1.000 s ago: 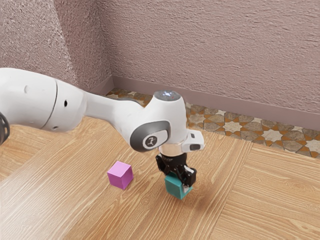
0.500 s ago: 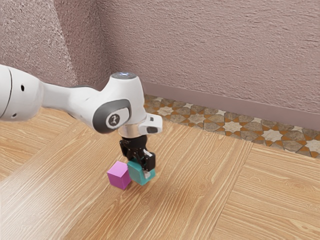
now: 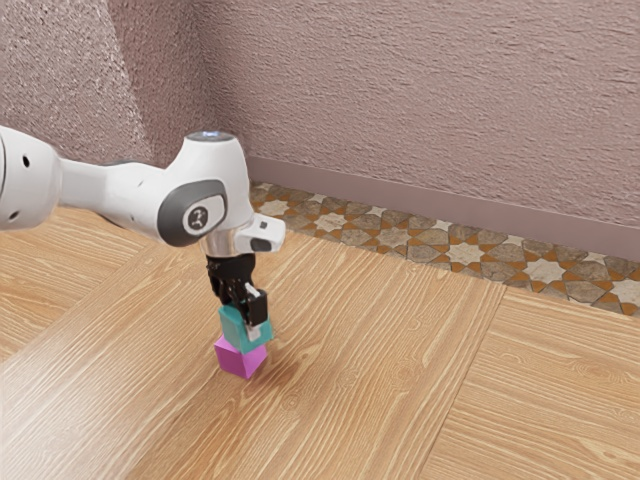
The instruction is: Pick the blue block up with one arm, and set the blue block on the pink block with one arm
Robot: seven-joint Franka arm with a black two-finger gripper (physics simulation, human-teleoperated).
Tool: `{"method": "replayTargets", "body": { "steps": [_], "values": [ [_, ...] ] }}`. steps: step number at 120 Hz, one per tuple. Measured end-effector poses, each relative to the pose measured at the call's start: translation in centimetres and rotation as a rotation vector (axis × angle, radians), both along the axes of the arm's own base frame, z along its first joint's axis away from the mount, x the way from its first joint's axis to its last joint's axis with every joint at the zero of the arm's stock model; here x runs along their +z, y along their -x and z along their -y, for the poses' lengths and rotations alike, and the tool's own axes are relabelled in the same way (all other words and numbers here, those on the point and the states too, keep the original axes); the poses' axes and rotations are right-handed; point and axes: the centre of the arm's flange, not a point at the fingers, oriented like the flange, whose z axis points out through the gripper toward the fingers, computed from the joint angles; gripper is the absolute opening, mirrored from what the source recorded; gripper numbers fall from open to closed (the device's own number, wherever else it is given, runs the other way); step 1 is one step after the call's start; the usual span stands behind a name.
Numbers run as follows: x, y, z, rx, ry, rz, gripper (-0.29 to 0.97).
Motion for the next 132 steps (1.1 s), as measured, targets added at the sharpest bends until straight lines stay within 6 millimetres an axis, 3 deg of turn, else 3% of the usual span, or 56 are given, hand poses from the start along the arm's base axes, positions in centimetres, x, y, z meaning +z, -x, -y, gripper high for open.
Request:
{"method": "replayTargets", "body": {
  "steps": [49,67,132],
  "values": [
    [0.3,0.2,-4.0,0.075,-0.004,-0.019,0.40],
    [0.0,0.2,-3.1,0.107,-0.006,-0.032,0.40],
    [-1.6,-1.3,-4.2,0.267,0.009,-0.063,0.40]
  ]
}}
